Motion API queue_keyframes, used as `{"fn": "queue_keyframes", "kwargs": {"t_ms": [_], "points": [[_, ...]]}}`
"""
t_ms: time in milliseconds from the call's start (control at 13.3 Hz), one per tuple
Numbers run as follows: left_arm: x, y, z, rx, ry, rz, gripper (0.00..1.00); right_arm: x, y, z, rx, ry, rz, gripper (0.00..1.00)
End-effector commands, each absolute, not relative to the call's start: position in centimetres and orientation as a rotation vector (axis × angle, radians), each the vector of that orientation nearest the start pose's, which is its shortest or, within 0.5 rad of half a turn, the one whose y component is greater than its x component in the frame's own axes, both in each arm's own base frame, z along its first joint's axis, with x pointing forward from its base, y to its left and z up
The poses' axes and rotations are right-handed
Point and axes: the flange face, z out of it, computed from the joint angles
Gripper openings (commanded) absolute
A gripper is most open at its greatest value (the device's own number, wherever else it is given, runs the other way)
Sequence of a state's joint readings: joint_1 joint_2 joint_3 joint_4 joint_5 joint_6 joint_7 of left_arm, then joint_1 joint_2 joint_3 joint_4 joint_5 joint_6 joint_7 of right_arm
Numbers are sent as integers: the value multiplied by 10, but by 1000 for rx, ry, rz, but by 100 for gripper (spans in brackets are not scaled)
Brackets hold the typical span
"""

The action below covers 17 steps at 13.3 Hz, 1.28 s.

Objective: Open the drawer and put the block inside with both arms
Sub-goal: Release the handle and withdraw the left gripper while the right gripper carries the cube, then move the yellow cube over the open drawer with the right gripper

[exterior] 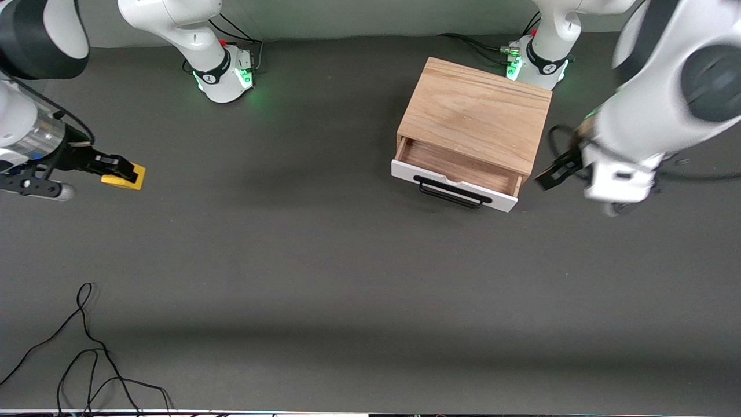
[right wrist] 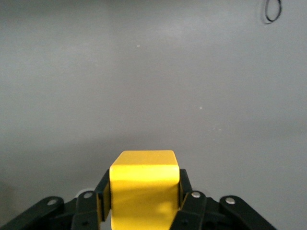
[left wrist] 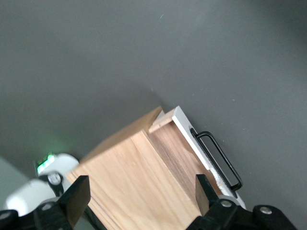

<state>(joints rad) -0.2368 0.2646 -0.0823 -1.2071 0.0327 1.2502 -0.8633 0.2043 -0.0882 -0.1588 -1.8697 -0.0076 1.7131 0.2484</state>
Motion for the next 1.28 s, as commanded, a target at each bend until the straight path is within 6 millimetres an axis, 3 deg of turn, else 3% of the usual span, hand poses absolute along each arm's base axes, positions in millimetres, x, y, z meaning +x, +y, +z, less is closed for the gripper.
{"fn": "queue_keyframes", "kwargs": {"t_ms": [0,151,301,376,602,753,1054,1204], "points": [[570,-173,622,-2967,-435,102,97,516,85,552,-3144,377,94,22],[574,-152,627,-3015,-366,5,97,507,137,554,-3121,468,87,21],[579,-137,628,-3039,-256,-43,98,497,202,558,-3117,501,57,20],[584,-125,625,-3039,-278,-40,98,496,226,557,-3110,545,45,20],[589,-117,623,-3043,-262,-55,98,491,309,556,-3093,653,6,20],[597,-99,626,-3070,-215,-97,99,487,363,553,-3080,706,-26,19],[605,-92,619,-3131,-221,-89,99,468,465,528,-3048,795,-37,17],[602,-93,626,-3131,-210,-88,100,464,496,512,-3038,859,-50,17]]}}
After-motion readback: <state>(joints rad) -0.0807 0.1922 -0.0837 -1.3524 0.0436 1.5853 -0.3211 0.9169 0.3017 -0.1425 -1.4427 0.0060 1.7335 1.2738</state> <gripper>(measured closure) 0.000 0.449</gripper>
